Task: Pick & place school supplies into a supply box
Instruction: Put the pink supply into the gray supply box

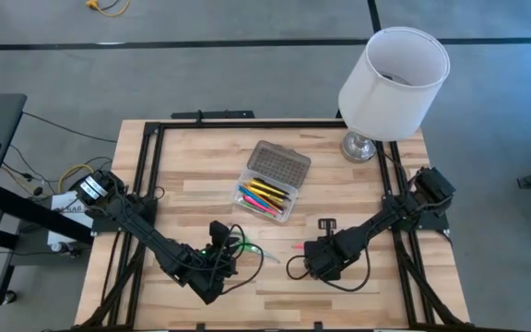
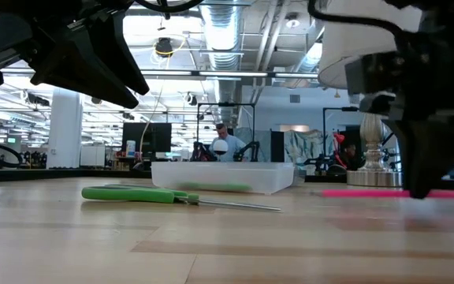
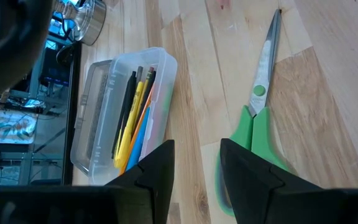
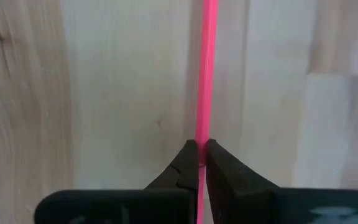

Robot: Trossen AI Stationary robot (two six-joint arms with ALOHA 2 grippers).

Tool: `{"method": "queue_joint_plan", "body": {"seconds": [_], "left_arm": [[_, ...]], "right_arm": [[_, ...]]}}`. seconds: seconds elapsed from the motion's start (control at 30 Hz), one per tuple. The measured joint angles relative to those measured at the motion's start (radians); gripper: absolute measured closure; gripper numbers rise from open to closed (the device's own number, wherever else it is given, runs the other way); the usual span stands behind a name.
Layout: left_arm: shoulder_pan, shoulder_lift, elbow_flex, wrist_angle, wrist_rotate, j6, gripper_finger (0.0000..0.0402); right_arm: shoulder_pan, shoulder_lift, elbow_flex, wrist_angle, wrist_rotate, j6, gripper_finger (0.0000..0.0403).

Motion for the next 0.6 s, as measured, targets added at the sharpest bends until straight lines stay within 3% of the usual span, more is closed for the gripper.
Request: {"method": "queue_joint_plan", "body": {"seconds": [0.3, 0.6], "left_arm": [[0.0, 0.0, 0.0, 0.0, 0.0, 0.0, 0.0276], [0.0, 0.0, 0.0, 0.0, 0.0, 0.0, 0.0276]], "right_arm": [[0.033, -0.001, 0.125, -0.155, 0.11, -0.003, 0.0402], [-0.042, -0.002, 0.223, -0.136, 0.39, -0.001, 0.0402]]}}
